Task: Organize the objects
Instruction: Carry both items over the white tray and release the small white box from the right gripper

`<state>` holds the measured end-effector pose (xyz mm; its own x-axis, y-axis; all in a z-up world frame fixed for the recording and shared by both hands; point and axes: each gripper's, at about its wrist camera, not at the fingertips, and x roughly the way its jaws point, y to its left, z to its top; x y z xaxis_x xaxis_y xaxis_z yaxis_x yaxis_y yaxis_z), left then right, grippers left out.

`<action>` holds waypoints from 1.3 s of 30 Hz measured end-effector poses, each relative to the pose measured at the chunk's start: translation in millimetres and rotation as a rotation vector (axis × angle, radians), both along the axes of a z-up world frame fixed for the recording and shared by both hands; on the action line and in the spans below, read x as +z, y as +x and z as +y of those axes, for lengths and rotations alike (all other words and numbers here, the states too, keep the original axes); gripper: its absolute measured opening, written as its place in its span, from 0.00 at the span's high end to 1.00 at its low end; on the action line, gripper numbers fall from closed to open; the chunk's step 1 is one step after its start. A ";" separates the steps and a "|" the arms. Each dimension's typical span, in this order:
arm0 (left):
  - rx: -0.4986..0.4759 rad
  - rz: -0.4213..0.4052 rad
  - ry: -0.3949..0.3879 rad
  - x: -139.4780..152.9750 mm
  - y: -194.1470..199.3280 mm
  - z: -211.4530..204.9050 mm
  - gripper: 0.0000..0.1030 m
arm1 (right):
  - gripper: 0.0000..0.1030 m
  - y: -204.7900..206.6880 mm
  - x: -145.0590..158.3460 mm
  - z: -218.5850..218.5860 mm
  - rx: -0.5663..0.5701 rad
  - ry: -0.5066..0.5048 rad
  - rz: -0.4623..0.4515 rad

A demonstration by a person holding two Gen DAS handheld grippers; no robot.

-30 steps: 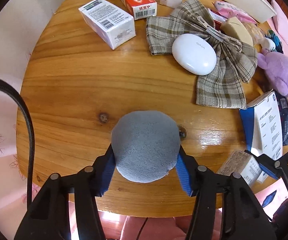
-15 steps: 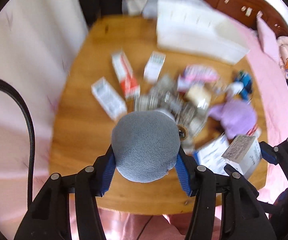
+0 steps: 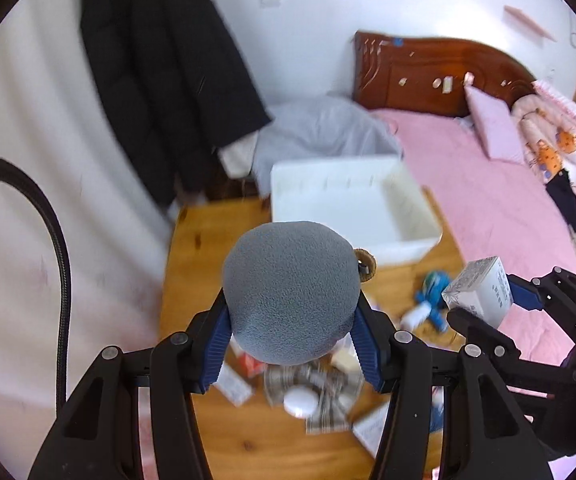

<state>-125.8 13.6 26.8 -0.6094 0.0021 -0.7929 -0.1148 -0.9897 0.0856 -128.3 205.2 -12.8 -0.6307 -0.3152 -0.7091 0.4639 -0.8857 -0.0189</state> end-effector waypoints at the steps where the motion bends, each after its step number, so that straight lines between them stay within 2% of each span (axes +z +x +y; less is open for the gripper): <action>1: -0.014 0.008 0.009 7.0 -13.1 2.6 0.43 | 0.61 -11.8 9.4 4.2 -0.027 -0.013 -0.001; 3: -0.048 0.025 0.027 23.1 -40.3 7.9 0.43 | 0.61 -26.9 24.9 14.3 -0.076 -0.036 -0.003; 6: -0.100 0.051 0.028 30.7 -86.0 20.4 0.43 | 0.61 -63.6 45.6 27.5 -0.151 -0.065 -0.018; 9: -0.152 0.052 0.028 23.2 -132.8 33.2 0.43 | 0.61 -107.0 54.1 38.0 -0.239 -0.090 -0.032; 11: -0.174 0.047 0.031 10.6 -164.4 40.2 0.43 | 0.61 -137.9 49.0 42.2 -0.284 -0.095 -0.063; 13: -0.180 0.039 0.027 -10.0 -192.8 46.3 0.43 | 0.60 -170.2 32.2 45.8 -0.340 -0.104 -0.117; 16: -0.163 -0.012 0.016 -56.6 -237.5 54.7 0.43 | 0.60 -205.2 -1.6 42.9 -0.417 -0.091 -0.172; 22: -0.132 -0.128 0.003 -128.4 -279.7 62.9 0.40 | 0.60 -254.3 -82.2 39.7 -0.522 -0.045 -0.276; 24: -0.115 -0.176 -0.014 -152.0 -286.3 65.4 0.36 | 0.60 -265.6 -103.5 40.8 -0.533 -0.015 -0.291; 28: -0.106 -0.296 -0.035 -200.8 -295.4 71.3 0.35 | 0.59 -281.9 -148.2 35.3 -0.538 0.031 -0.382; 31: -0.091 -0.413 -0.008 -233.0 -297.9 69.0 0.33 | 0.59 -287.1 -172.6 33.1 -0.539 0.075 -0.424; 35: -0.068 -0.525 0.037 -256.7 -294.3 62.0 0.33 | 0.56 -285.1 -203.1 35.8 -0.529 0.084 -0.495; 39: -0.053 -0.581 0.031 -267.0 -286.2 60.1 0.33 | 0.43 -282.1 -218.6 34.8 -0.524 0.144 -0.536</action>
